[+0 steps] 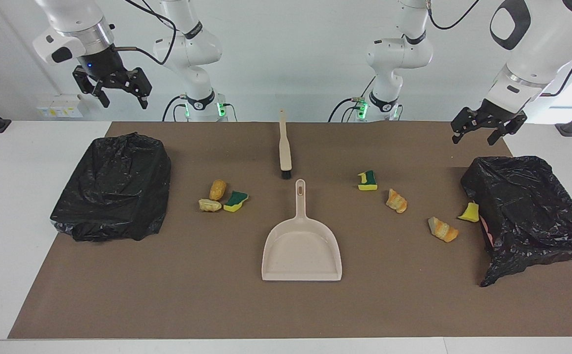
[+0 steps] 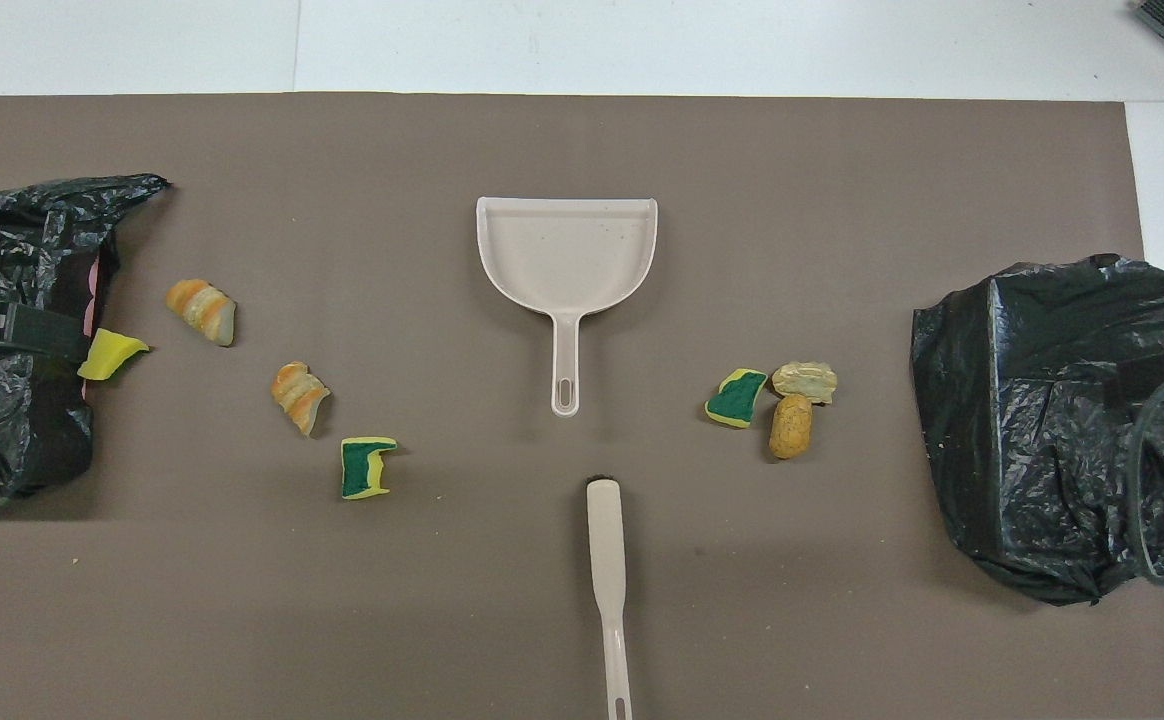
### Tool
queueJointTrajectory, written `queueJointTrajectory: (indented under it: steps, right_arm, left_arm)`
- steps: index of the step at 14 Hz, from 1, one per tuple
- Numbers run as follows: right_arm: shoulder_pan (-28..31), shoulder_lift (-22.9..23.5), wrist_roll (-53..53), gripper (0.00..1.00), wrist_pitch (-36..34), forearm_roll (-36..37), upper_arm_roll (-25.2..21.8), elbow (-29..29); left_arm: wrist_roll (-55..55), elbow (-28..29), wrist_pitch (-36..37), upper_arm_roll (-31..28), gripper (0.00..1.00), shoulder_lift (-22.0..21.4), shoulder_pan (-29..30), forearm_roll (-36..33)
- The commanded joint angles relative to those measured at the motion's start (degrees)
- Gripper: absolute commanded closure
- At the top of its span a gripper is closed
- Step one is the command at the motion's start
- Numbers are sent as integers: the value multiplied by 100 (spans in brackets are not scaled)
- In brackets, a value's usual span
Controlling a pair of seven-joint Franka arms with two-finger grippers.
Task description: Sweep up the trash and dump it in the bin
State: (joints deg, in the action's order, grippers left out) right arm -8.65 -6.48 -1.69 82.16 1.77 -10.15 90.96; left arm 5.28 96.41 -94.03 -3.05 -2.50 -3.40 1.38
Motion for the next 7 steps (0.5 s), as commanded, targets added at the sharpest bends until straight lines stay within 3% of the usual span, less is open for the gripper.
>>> queueJointTrajectory:
  steps: [1, 7]
  right_arm:
    - [-14, -152, 151, 0, -16, -81, -23, 168]
    - [-5, -152, 160, 0, -24, -81, -5, 168]
  left_arm:
    - [26, 133, 16, 6, 0, -145, -11, -68]
    - [17, 229, -45, 15, 0, -180, -46, -7]
